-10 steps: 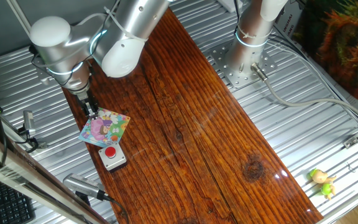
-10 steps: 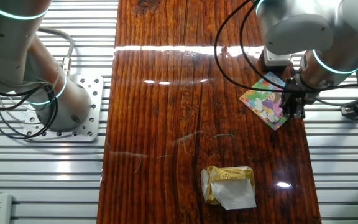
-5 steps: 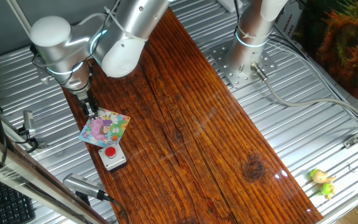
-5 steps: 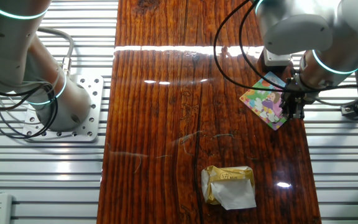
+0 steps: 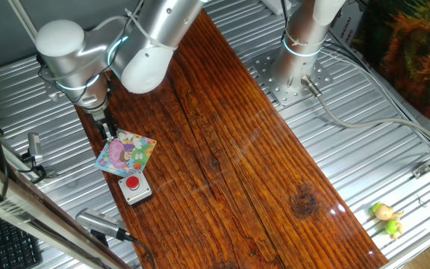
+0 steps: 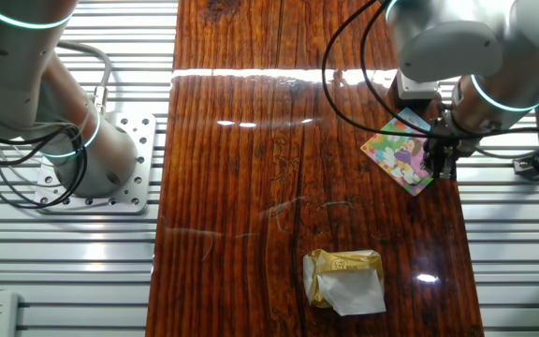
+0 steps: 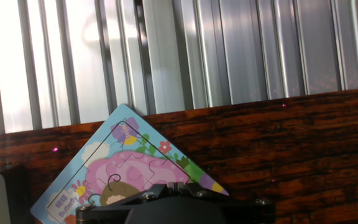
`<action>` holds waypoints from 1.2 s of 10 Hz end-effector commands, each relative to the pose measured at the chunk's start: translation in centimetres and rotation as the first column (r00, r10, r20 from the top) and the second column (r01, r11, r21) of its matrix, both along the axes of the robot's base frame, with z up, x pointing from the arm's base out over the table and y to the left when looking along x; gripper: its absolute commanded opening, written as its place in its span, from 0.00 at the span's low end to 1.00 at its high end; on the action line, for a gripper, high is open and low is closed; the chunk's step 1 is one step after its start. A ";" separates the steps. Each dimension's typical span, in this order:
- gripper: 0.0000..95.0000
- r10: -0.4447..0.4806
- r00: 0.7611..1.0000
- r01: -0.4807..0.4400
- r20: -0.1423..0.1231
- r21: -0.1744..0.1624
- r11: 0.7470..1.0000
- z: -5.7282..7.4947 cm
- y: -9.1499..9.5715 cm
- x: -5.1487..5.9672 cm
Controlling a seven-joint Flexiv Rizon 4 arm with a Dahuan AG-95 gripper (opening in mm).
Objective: Assemble one piece of a puzzle
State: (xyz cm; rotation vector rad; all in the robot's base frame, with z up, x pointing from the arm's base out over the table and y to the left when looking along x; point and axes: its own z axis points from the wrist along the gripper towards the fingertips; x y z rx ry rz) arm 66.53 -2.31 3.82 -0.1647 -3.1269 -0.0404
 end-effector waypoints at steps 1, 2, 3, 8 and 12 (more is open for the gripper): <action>0.00 -0.001 1.000 0.001 -0.002 0.000 1.000 0.0 0.0 -0.1; 0.00 -0.001 1.000 0.001 -0.002 0.000 1.000 -0.1 0.0 -0.1; 0.00 0.000 1.000 0.000 -0.002 0.000 1.000 -0.1 -0.1 -0.2; 0.00 -0.007 1.000 0.007 0.002 0.001 1.000 -0.4 -0.2 -0.6; 0.00 -0.017 1.000 0.017 0.003 0.006 1.000 -0.6 -0.3 -0.8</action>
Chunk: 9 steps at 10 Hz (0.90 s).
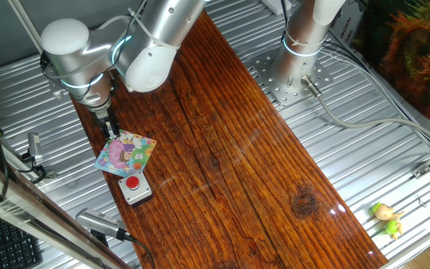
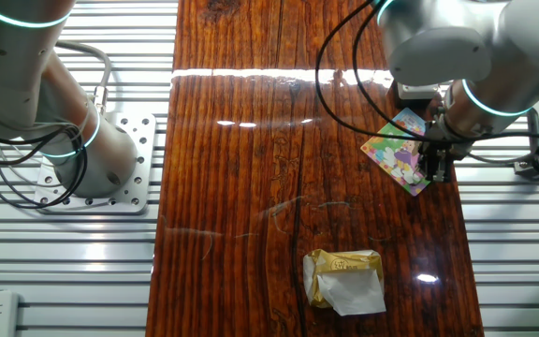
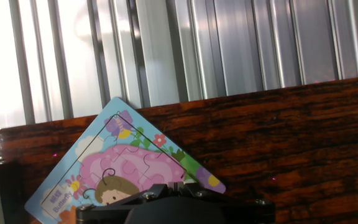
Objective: Assemble one piece of a puzzle
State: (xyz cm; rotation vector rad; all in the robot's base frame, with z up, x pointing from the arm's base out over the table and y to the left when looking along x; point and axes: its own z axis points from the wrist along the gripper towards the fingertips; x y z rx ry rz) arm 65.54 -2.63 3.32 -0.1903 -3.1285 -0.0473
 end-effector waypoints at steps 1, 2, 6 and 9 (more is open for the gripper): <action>0.00 -0.001 1.000 0.001 -0.001 0.002 1.000 -0.1 0.0 0.1; 0.00 -0.003 1.000 0.003 -0.001 0.003 1.000 -0.2 0.0 0.1; 0.00 -0.010 1.000 0.010 -0.001 0.007 1.000 -0.4 -0.1 -0.1; 0.00 -0.013 1.000 0.013 -0.001 0.011 1.000 -0.4 -0.1 -0.2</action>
